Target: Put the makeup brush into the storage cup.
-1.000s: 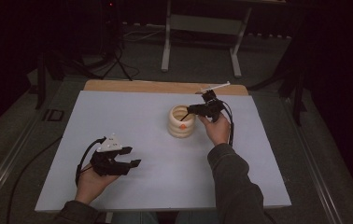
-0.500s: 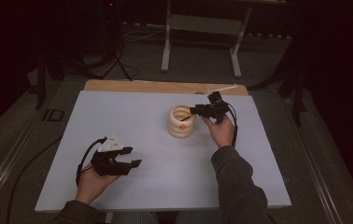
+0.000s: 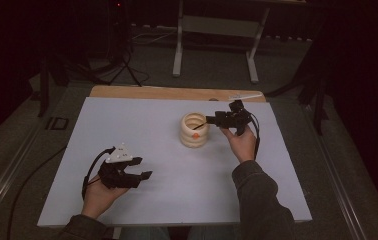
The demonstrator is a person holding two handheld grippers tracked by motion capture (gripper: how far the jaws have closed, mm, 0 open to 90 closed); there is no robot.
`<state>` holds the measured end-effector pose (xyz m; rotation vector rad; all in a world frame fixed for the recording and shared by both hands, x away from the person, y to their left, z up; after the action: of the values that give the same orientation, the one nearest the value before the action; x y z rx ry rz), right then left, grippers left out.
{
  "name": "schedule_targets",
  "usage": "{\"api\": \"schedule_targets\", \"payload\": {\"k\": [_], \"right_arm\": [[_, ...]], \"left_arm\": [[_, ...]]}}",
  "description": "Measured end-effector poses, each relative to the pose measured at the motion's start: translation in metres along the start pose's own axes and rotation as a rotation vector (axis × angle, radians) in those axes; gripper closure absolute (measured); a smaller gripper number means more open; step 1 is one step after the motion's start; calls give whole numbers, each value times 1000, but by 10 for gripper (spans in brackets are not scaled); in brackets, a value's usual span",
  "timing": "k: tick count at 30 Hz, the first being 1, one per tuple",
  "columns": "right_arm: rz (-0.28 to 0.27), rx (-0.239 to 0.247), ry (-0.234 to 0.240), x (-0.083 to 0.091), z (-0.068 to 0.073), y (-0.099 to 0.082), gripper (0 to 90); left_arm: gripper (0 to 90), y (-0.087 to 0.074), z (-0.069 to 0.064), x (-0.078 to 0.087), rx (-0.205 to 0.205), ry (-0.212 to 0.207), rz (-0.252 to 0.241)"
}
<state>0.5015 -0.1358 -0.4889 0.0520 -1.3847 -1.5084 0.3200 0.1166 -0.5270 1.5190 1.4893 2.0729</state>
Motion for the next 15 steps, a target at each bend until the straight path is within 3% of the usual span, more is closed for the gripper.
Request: {"api": "schedule_targets", "payload": {"k": [15], "right_arm": [[-32, 13, 27, 19, 8, -5, 314]], "left_arm": [[366, -1, 1, -2, 3, 8, 8]]}}
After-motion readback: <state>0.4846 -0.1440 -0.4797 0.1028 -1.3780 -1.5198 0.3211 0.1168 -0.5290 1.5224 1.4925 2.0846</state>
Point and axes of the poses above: each handheld gripper's, and its own axes: x roughly backward along the jaws, y roughly out of its top, z roughly to its left, the point moved 9 cm from there along -x, roughly forward along the jaws, and after that the axes turned 5 degrees about -x, right-handed, at the moved point
